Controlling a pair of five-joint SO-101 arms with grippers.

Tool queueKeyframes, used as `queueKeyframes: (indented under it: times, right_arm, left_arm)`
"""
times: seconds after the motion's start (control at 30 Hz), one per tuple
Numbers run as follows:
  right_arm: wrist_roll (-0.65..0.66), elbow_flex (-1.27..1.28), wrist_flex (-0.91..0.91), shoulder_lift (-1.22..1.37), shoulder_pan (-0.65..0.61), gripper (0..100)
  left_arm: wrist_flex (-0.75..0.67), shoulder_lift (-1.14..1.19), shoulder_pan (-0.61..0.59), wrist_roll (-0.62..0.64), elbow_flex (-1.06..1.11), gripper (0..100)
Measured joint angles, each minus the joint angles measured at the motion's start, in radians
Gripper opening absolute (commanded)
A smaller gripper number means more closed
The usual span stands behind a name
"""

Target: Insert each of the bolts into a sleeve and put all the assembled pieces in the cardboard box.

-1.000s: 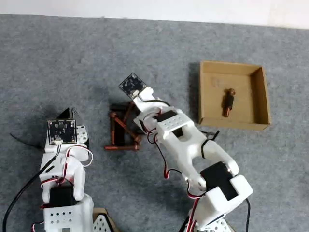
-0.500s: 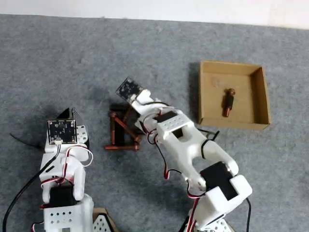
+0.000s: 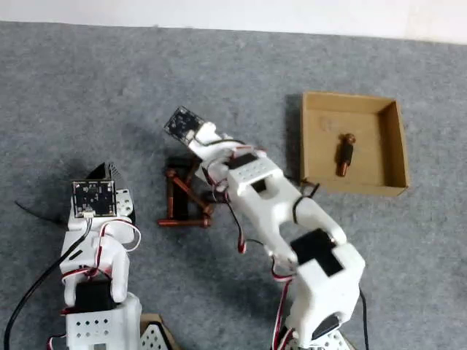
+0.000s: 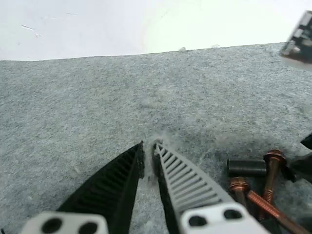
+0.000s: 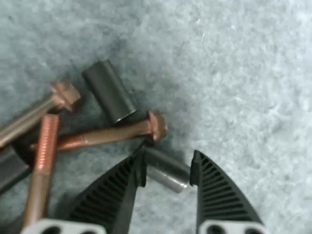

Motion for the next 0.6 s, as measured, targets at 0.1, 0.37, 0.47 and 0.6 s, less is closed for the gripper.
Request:
queueKeyframes:
  times: [0.1,0.37,0.47,0.6]
  right_arm:
    - [0.046,-0.121,0.11,0.081,0.008,14.2]
    - [0.057,-0.295,0.287,0.172,0.008,14.2]
    - [0.057,-0.296,0.322,0.169,0.008,14.2]
    - [0.063,-0.301,0.365,0.169,0.008,14.2]
  left_arm:
    - [0.0,0.0,0.009,-0.015,0.0,5]
    - [0.0,0.0,0.015,-0.041,0.0,5]
    - [0.0,0.0,0.015,-0.041,0.0,5]
    - [0.0,0.0,0.015,-0.041,0.0,5]
